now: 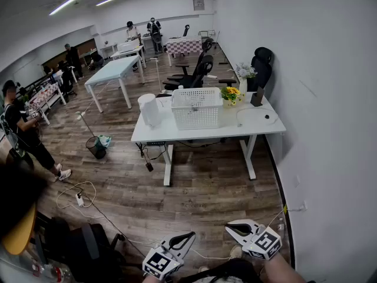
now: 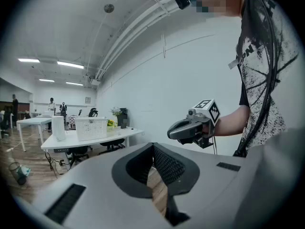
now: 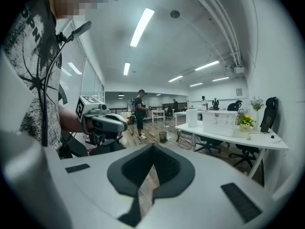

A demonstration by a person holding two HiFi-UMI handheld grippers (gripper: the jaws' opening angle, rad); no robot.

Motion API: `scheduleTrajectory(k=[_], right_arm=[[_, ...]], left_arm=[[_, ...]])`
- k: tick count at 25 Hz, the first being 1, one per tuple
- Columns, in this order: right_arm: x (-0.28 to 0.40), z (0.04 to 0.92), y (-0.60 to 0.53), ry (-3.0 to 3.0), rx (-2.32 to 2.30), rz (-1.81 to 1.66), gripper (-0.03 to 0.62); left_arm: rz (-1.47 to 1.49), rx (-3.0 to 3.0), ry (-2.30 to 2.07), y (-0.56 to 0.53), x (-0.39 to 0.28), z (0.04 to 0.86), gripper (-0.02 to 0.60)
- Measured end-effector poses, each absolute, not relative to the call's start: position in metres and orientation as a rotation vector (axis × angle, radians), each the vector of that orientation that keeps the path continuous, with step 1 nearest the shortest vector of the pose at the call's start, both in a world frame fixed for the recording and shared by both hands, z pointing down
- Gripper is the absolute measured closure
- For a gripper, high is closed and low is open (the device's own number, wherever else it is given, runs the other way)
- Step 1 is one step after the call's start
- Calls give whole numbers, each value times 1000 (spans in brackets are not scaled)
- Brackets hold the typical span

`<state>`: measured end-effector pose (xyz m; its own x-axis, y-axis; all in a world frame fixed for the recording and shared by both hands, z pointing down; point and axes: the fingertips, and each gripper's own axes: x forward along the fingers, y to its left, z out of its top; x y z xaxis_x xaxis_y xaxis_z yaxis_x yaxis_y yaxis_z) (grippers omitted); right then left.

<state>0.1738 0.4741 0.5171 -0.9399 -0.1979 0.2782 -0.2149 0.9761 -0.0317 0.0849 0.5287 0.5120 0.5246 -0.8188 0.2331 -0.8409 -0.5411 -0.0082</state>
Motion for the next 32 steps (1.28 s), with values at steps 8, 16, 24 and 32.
scheduleTrajectory(k=[8,16,24,32], right_arm=[[166,512,473,-2850,310,65,572],[156,505,473,-2903,322,95,571],[151,517,461,-2887,374,119,571],[138,536,435,-2856,323,136,571]], left_arm=[[310,2629,-1480,523,75,502,571],[296,2649,-1464,524,69,510,571],[303,2644,-1443,515,61,521,571],[299,2610,-1457,478,51,535,571]])
